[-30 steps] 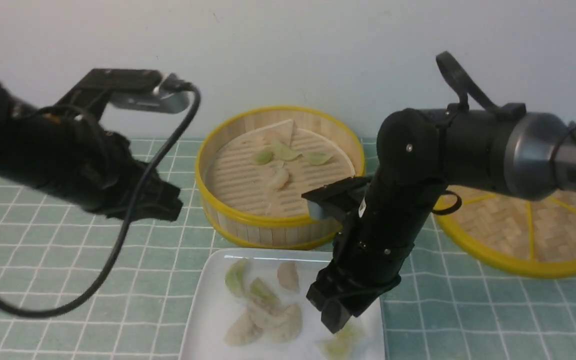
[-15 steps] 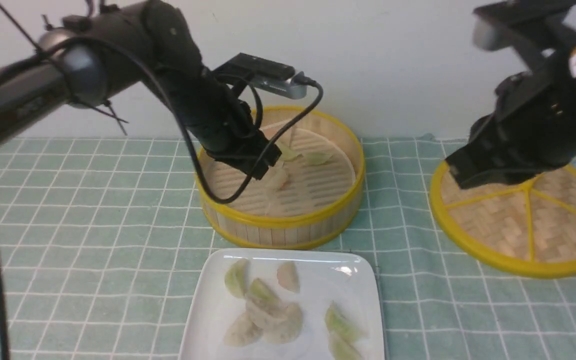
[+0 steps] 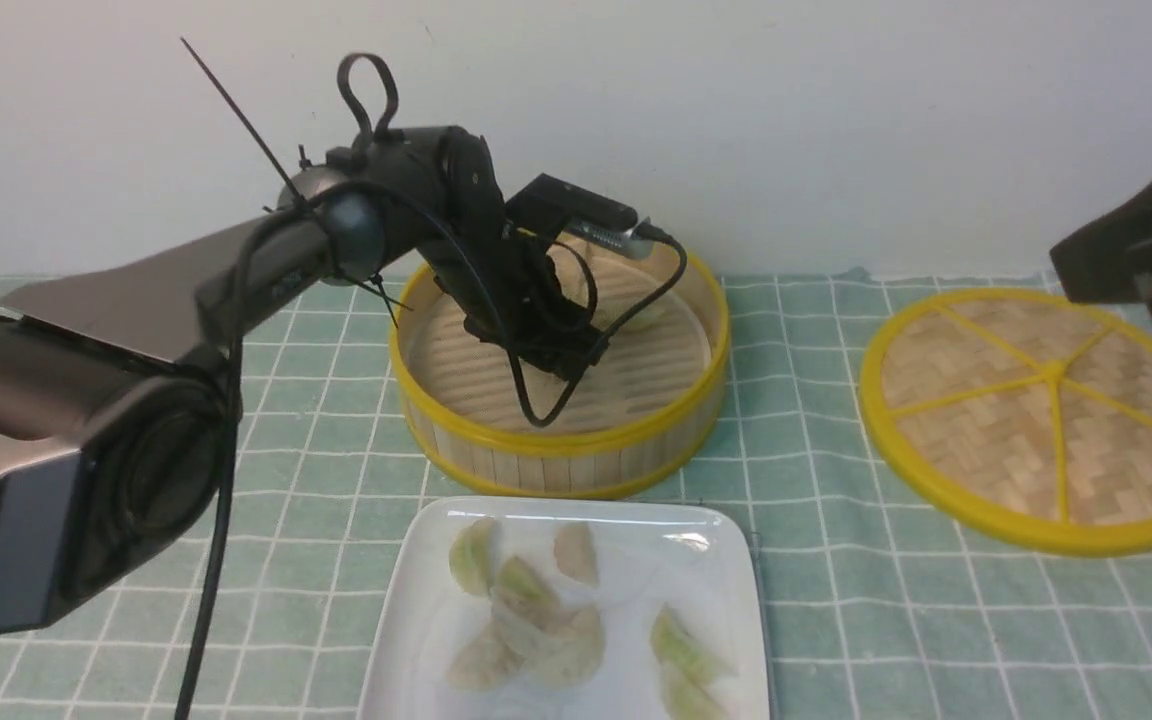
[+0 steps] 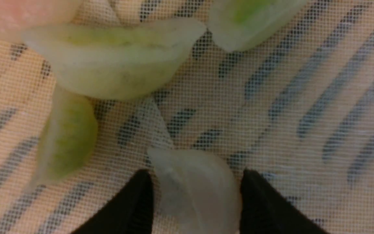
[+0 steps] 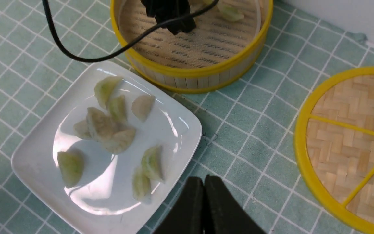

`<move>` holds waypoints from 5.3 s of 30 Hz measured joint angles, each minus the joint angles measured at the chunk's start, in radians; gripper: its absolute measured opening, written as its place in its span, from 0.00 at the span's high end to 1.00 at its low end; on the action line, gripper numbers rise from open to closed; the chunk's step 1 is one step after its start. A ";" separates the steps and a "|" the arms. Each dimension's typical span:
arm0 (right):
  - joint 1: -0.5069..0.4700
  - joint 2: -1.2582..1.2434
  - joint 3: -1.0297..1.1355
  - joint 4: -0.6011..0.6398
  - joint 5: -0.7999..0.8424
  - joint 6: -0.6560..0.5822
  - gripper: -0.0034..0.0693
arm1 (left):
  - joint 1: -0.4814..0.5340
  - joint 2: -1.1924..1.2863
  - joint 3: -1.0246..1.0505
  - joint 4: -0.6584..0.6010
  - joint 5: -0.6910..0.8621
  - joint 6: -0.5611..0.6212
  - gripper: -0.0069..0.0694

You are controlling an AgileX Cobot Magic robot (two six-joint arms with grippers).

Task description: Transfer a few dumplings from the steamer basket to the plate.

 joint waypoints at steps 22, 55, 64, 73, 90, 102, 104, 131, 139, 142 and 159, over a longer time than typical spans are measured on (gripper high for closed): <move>0.000 -0.012 0.015 -0.017 0.003 0.026 0.97 | -0.017 -0.423 0.033 0.023 0.382 -0.143 0.64; 0.000 -0.178 0.254 0.065 -0.152 0.053 0.97 | -0.311 -0.496 0.652 0.002 0.293 -0.256 0.33; 0.000 -0.512 0.456 -0.109 -0.461 0.187 0.97 | -0.311 -0.834 0.704 0.070 0.245 -0.301 0.90; -0.003 -0.928 0.784 -0.314 -0.783 0.323 0.97 | -0.311 -1.361 1.052 0.070 -0.025 -0.326 0.92; -0.003 -1.139 0.862 -0.356 -0.851 0.399 0.97 | -0.311 -2.096 1.724 0.069 -0.588 -0.394 0.92; -0.004 -1.139 0.863 -0.357 -0.851 0.399 0.97 | -0.311 -2.121 1.737 0.063 -0.618 -0.394 0.92; -0.004 -1.139 0.863 -0.357 -0.851 0.398 0.97 | -0.311 -2.121 1.737 0.063 -0.618 -0.394 0.92; -0.005 -1.140 0.869 -0.359 -0.850 0.397 0.97 | 0.159 -2.376 2.034 0.087 -0.620 -0.195 0.92; -0.005 -1.140 0.869 -0.359 -0.847 0.397 0.97 | 0.237 -2.393 2.058 0.112 -0.477 -0.187 0.92; -0.005 -1.140 0.869 -0.359 -0.847 0.397 0.97 | 0.249 -2.393 2.058 0.115 -0.476 -0.186 0.92; -0.005 -1.140 0.869 -0.359 -0.847 0.397 0.97 | 0.251 -2.393 2.058 0.116 -0.476 -0.186 0.92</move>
